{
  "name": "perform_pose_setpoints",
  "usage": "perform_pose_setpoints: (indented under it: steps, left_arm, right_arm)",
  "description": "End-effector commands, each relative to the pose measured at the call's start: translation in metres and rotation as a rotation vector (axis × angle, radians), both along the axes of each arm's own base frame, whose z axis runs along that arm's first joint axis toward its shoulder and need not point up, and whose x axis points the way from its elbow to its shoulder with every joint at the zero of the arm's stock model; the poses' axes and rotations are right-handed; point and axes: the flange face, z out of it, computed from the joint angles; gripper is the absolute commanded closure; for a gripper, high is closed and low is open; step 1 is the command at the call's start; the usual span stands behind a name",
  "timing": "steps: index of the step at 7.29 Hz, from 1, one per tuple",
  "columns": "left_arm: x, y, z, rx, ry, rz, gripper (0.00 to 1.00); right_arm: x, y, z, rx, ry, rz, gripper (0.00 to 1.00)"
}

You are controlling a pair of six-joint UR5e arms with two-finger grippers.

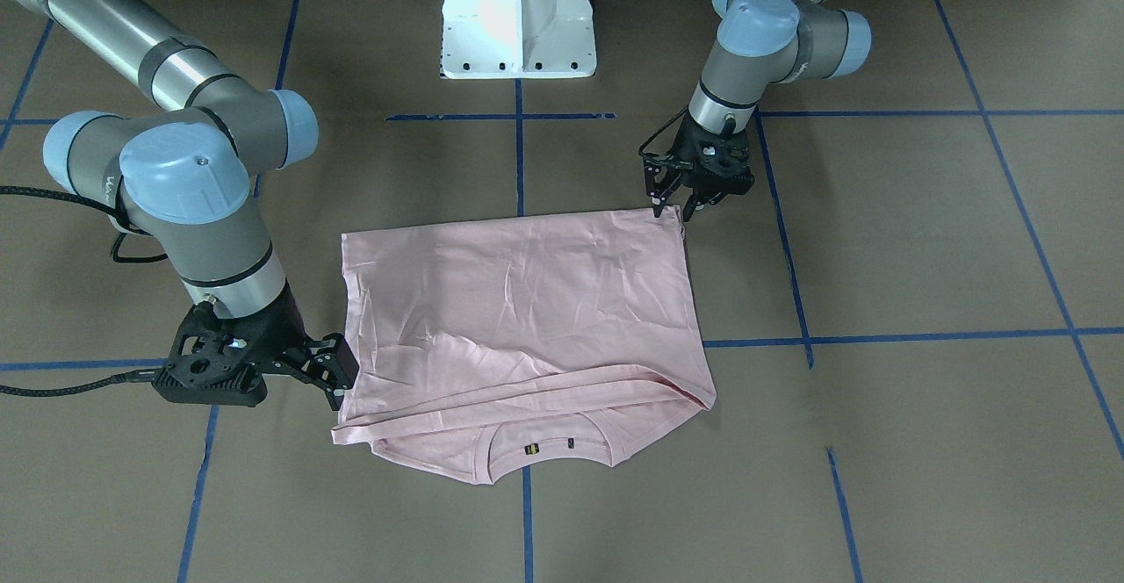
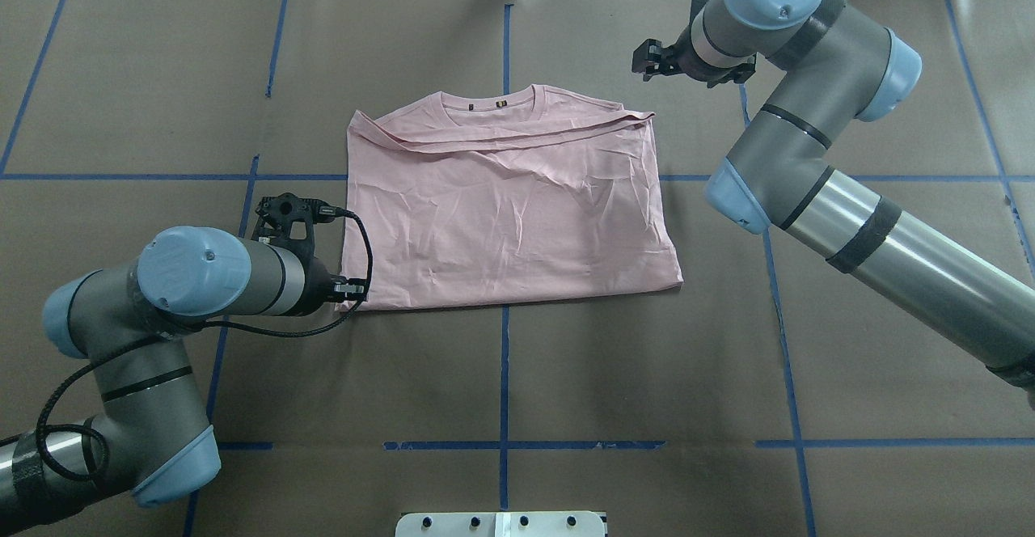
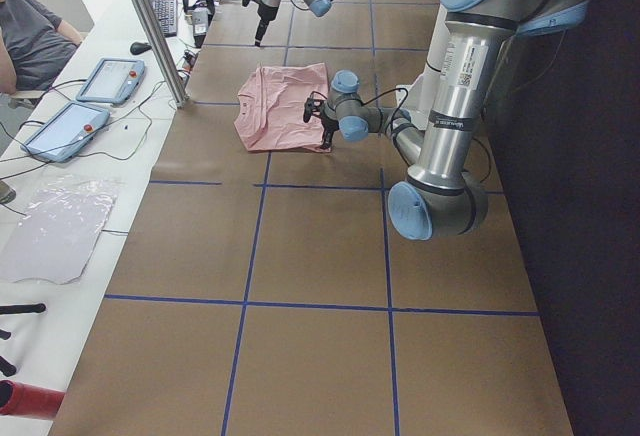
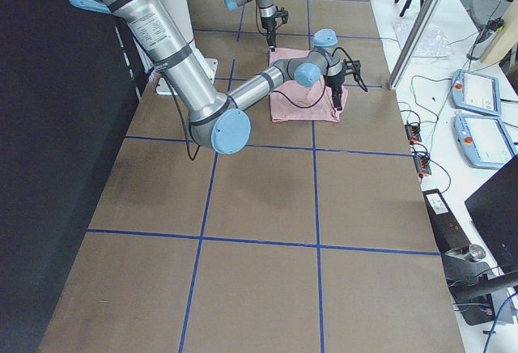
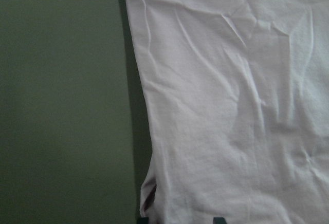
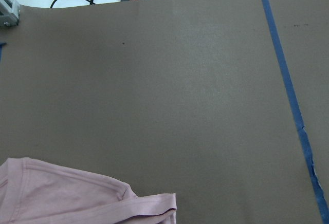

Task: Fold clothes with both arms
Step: 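Lower the left gripper to the folded shirt's side edge nearest it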

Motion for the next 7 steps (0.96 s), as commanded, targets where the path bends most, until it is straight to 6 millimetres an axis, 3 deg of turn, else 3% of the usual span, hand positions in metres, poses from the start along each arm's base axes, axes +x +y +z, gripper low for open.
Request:
perform_pose_setpoints:
  steps: [1, 5, 6, 7]
  left_arm:
    - [0.0010, 0.0007, 0.0008, 0.000, -0.004, -0.001, 0.54]
    - [0.0091, 0.0057, 0.0081, -0.006, -0.018, 0.012, 0.54]
    - [0.0094, 0.0056, 0.0089, -0.007, -0.019, 0.012, 0.64]
    - [0.0097, 0.0065, 0.0082, -0.006, -0.018, 0.013, 0.81]
  right_arm:
    - [0.0004, 0.0005, 0.0031, -0.002, 0.003, -0.001, 0.00]
    - [0.0010, 0.0012, 0.0074, -0.006, 0.006, -0.001, 0.00]
    - [0.0012, 0.0014, 0.0067, -0.003, 0.006, -0.002, 0.00]
    - [0.0016, 0.0018, 0.0071, -0.003, 0.006, -0.002, 0.00]
